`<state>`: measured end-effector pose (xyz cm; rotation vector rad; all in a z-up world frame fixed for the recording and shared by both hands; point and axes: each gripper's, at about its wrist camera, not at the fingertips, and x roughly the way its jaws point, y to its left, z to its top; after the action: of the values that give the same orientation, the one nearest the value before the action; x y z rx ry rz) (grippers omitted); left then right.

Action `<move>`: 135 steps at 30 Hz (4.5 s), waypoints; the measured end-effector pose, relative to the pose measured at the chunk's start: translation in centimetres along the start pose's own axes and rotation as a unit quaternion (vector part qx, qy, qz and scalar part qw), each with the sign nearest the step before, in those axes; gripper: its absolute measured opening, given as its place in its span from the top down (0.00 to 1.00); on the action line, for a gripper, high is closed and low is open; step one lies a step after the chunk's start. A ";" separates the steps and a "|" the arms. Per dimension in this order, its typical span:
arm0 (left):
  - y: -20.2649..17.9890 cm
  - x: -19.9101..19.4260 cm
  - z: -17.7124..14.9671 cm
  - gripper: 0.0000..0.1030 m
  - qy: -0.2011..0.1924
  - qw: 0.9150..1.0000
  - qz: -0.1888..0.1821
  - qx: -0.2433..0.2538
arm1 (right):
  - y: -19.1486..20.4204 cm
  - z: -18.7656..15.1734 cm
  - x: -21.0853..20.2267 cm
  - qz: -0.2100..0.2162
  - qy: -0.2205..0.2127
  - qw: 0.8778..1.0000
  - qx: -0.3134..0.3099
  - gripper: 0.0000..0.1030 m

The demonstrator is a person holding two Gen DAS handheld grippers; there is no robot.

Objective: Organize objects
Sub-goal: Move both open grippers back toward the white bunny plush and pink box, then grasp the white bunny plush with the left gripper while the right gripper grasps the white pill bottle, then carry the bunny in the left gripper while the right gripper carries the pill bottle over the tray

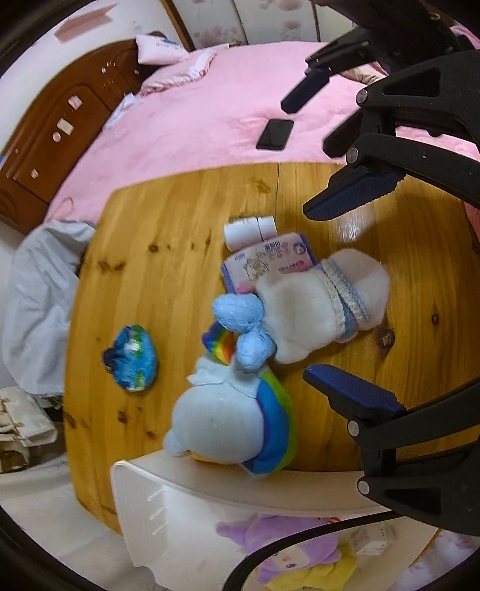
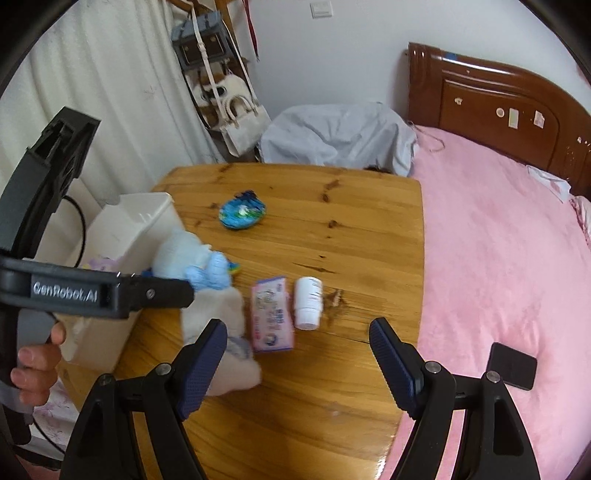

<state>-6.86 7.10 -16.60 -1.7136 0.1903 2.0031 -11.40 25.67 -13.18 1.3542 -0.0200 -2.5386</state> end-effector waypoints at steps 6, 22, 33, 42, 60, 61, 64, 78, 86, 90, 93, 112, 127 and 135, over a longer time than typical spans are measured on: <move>0.2 2.3 0.2 0.19 0.030 0.999 0.015 -0.018 | -1.6 0.2 2.5 -0.001 0.027 1.000 0.007 0.22; 1.9 5.4 0.4 0.19 0.062 0.995 0.022 -0.077 | -2.7 0.7 9.0 0.015 0.063 0.998 0.006 0.23; 2.4 6.8 -0.7 0.20 0.078 0.993 0.029 -0.087 | -3.0 1.0 11.5 0.020 0.053 0.998 0.015 0.35; 3.2 6.6 -1.3 0.23 0.076 0.992 0.014 -0.101 | -2.2 1.2 12.7 0.026 0.063 0.998 -0.003 0.47; 4.3 6.8 -1.5 0.37 0.080 0.991 -0.010 -0.110 | -1.6 1.3 13.0 0.039 0.066 0.997 -0.012 0.68; 4.3 6.8 -1.6 0.38 0.081 0.991 -0.010 -0.109 | -1.6 1.3 13.0 0.040 0.068 0.997 -0.012 0.68; 4.2 6.8 -1.3 0.40 0.085 0.991 -0.008 -0.103 | -1.4 1.3 12.8 0.039 0.071 0.997 -0.017 0.68; 2.8 3.4 -2.8 0.42 0.090 0.995 0.023 -0.039 | -0.2 2.2 10.0 0.038 0.057 0.997 -0.028 0.68; 1.9 -1.0 -3.4 0.42 0.072 0.996 0.043 -0.001 | 1.6 3.6 6.8 0.043 0.030 0.998 -0.038 0.68; 2.4 -3.4 -4.2 0.42 0.067 0.996 0.053 0.004 | 2.8 4.3 4.9 0.049 0.013 0.997 -0.050 0.68; 1.9 -4.9 -4.2 0.42 0.058 0.997 0.057 0.008 | 3.8 4.7 3.8 0.048 0.003 0.997 -0.061 0.68; 6.6 -11.2 -4.1 0.42 0.007 0.995 0.092 0.035 | 12.7 6.4 -1.3 0.055 -0.044 0.992 -0.109 0.68; 15.1 -15.2 -4.1 0.42 -0.015 0.991 0.131 0.024 | 22.3 6.0 -2.5 0.059 -0.063 0.983 -0.162 0.68; 18.5 -15.5 -3.7 0.42 -0.012 0.989 0.144 0.028 | 26.0 5.6 -2.1 0.061 -0.064 0.980 -0.177 0.68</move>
<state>-10.55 -14.70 -6.33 -1.7044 0.5058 2.1976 -9.07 0.41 -4.76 1.0210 0.3017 -2.3790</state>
